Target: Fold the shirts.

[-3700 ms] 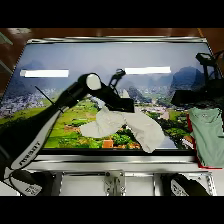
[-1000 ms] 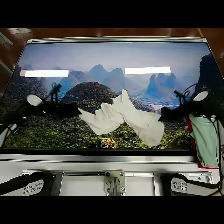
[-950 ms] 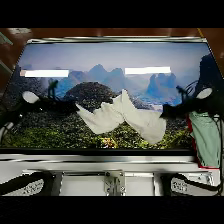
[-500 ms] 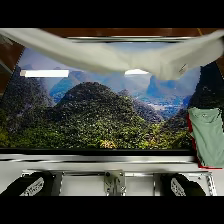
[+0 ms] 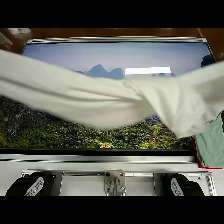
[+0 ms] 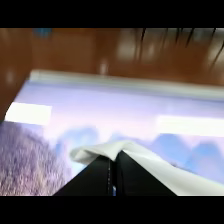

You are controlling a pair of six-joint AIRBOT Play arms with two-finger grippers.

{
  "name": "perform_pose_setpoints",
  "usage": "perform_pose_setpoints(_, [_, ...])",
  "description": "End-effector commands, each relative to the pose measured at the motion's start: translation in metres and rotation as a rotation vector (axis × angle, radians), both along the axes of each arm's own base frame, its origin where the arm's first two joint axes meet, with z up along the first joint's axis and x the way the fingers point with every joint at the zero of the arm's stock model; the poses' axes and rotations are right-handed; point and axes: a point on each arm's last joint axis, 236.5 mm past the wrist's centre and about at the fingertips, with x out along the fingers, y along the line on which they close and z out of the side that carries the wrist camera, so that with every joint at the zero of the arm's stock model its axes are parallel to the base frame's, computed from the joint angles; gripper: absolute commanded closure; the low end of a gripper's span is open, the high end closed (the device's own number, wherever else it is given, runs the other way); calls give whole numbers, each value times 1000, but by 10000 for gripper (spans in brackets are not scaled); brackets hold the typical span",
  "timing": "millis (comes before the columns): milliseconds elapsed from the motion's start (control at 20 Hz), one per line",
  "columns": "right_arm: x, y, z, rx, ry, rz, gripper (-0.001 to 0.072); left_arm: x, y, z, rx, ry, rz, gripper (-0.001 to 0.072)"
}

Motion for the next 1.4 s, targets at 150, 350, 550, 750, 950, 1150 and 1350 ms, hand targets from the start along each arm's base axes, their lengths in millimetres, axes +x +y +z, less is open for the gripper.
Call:
perform_pose_setpoints(150, [-37,5,-187,169,702,-33,657,26,8,-174,-39,445,17,669])
perform_pose_setpoints(350, [-12,20,-282,302,764,-37,657,44,-26,-279,-184,602,-80,669])
perform_pose_setpoints(550, [32,32,-329,447,736,-65,657,74,-47,-333,-342,582,-103,668])
perform_pose_setpoints(750, [82,14,-376,480,708,-157,657,116,-54,-357,-481,536,-82,668])
perform_pose_setpoints(950, [132,10,-408,626,620,-275,657,169,-61,-368,-695,428,-26,668])
perform_pose_setpoints(1150, [159,18,-417,804,577,-349,656,183,-87,-426,-714,541,-22,667])
perform_pose_setpoints(1350, [160,15,-398,763,534,-282,155,169,-93,-452,-727,664,-31,146])
